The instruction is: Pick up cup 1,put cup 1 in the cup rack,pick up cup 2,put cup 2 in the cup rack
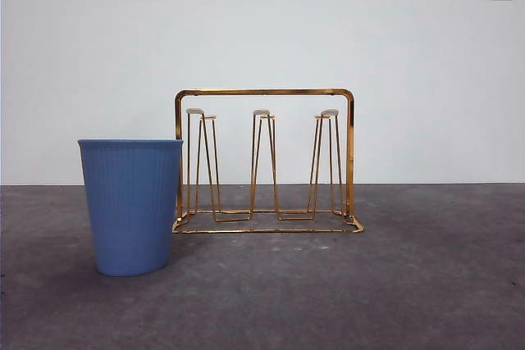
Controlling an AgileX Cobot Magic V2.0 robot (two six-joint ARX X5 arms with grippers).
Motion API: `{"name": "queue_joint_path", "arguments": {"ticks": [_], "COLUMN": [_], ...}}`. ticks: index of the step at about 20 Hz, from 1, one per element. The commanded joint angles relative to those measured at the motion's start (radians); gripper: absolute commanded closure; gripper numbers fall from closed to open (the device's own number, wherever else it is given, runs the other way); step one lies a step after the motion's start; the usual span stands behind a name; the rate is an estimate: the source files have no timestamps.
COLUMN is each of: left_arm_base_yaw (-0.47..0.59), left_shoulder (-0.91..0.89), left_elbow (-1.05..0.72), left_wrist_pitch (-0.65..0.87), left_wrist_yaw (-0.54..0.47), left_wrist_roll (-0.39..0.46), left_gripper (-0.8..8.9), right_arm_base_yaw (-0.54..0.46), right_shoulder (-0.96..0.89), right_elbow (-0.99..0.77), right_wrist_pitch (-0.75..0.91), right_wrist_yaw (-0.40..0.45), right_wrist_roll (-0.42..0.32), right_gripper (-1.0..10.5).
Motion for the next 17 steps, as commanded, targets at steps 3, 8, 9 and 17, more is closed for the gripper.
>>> {"name": "queue_joint_path", "arguments": {"ticks": [3, 8, 9, 17], "left_arm_base_yaw": [-0.012, -0.081, -0.090, -0.124], "left_shoulder": [-0.017, -0.016, -0.013, 0.080], "left_elbow": [0.004, 0.004, 0.005, 0.074], "left_wrist_pitch": [-0.260, -0.422, -0.434, -0.489], "left_wrist_yaw": [-0.095, -0.417, -0.462, -0.622], "left_wrist_roll": [0.393, 0.723, 0.764, 0.925], "left_gripper": [8.20, 8.20, 8.20, 8.20], "right_arm_base_yaw": [0.000, 0.000, 0.000, 0.000], "right_shoulder": [-0.085, -0.150, -0.156, -0.162], "right_elbow": [-0.010, -0.010, -0.010, -0.010], "right_wrist_pitch": [-0.177, -0.277, -0.286, -0.314], "right_wrist_yaw": [0.098, 0.190, 0.197, 0.207], "right_wrist_roll": [-0.019, -0.018, -0.019, -0.019], "right_gripper": [7.2, 7.2, 7.2, 7.2]}}
